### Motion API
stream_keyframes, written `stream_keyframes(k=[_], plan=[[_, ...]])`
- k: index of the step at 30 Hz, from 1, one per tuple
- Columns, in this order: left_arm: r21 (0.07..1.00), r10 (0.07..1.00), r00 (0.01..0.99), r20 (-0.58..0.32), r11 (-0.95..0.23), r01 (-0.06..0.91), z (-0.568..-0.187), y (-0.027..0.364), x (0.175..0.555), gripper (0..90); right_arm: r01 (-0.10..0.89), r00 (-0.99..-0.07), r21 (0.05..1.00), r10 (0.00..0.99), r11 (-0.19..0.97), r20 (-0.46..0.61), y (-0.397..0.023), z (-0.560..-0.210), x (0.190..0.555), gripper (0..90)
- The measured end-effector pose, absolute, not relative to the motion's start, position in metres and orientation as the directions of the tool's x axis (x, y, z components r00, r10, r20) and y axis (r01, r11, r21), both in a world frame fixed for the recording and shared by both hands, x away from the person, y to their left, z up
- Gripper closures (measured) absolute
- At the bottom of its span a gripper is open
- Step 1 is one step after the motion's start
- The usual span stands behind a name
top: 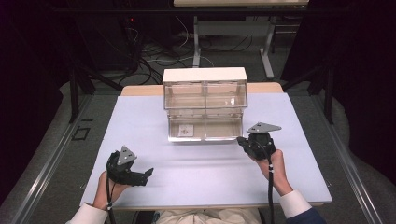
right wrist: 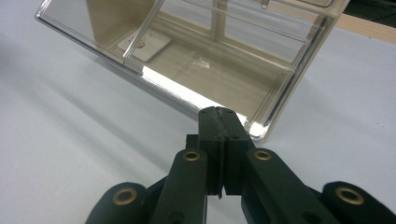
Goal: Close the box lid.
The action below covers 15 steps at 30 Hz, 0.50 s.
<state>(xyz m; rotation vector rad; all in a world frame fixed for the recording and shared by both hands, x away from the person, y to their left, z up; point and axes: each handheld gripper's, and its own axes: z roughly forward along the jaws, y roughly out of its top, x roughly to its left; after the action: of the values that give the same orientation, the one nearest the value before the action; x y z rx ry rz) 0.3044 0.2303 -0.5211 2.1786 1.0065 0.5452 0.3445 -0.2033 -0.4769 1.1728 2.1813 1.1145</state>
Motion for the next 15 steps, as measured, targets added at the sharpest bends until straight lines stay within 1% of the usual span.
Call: stream_keyframes(k=[6, 9, 12, 15], plan=[[0.720, 0.785, 0.613, 0.090, -0.477, 0.504, -0.521, 0.230, 0.304, 0.0, 0.497, -0.559, 0.805, 0.829, 0.323, 0.012, -0.204, -0.477, 0.343, 89.2], [0.726, 0.790, 0.607, 0.091, -0.469, 0.502, -0.521, 0.231, 0.304, 0.0, 0.492, -0.565, 0.803, 0.825, 0.336, 0.001, -0.206, -0.477, 0.339, 85.8], [0.722, 0.787, 0.609, 0.093, -0.475, 0.503, -0.519, 0.232, 0.302, 0.0, 0.484, -0.580, 0.804, 0.814, 0.345, 0.000, -0.208, -0.478, 0.334, 77.2], [0.735, 0.793, 0.602, 0.091, -0.461, 0.497, -0.520, 0.230, 0.301, 0.0, 0.483, -0.596, 0.799, 0.803, 0.359, 0.000, -0.211, -0.478, 0.328, 62.3]])
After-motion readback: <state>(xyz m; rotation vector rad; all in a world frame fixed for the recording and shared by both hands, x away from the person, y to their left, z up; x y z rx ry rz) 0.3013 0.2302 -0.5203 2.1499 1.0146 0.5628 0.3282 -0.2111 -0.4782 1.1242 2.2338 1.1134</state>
